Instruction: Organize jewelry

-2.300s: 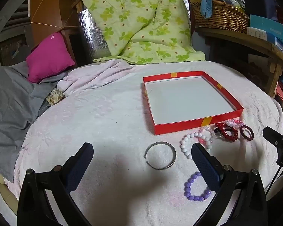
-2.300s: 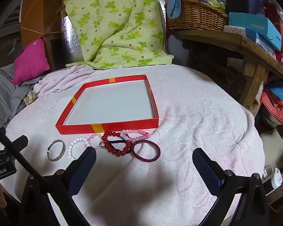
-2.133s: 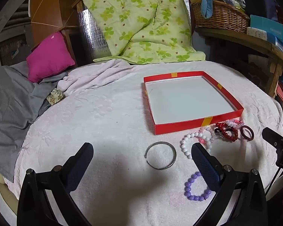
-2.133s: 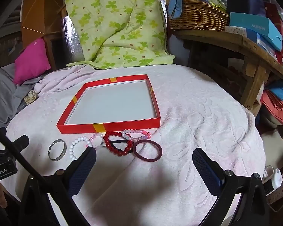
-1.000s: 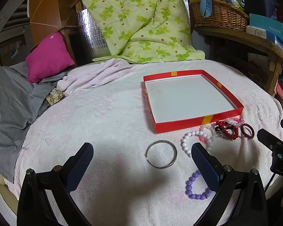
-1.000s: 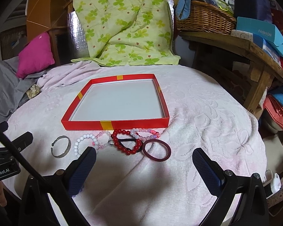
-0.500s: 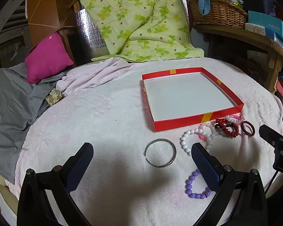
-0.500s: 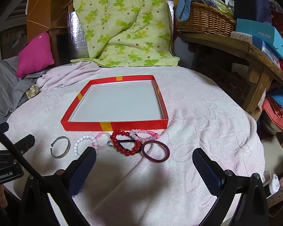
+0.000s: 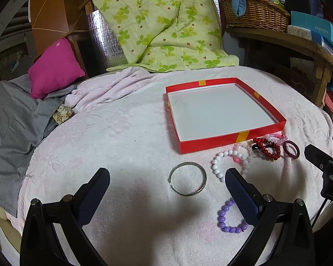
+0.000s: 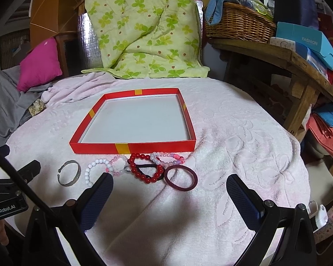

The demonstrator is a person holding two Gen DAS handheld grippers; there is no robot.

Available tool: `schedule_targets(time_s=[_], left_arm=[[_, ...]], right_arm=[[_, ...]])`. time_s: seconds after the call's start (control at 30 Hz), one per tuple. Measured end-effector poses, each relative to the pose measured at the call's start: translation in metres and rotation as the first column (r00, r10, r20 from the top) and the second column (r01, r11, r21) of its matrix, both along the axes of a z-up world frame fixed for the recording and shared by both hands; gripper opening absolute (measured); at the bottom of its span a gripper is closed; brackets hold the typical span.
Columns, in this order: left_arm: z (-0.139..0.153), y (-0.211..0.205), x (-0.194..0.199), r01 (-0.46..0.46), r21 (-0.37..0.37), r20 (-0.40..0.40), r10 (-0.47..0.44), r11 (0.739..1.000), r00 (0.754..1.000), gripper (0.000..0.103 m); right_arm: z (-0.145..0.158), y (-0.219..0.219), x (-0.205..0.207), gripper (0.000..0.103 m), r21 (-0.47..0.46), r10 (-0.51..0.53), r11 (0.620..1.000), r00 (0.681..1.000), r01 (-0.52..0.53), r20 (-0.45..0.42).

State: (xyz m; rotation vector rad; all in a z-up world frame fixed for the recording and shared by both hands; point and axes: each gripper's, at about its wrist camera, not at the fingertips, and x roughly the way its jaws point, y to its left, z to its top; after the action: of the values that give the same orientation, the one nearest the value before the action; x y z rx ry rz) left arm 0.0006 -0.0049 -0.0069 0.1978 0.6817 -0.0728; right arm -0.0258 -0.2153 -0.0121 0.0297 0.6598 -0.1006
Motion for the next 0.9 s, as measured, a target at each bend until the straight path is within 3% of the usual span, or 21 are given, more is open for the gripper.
schedule_targets(time_s=[0.9], left_arm=[[-0.0018,-0.0019,0.0007,0.000,0.002,-0.003,0.000,1.000,1.000,0.103]], right_arm=[[-0.0025,0.0011,0.0007,0.103,-0.008,0.001,1.000,1.000,-0.001,-0.007]])
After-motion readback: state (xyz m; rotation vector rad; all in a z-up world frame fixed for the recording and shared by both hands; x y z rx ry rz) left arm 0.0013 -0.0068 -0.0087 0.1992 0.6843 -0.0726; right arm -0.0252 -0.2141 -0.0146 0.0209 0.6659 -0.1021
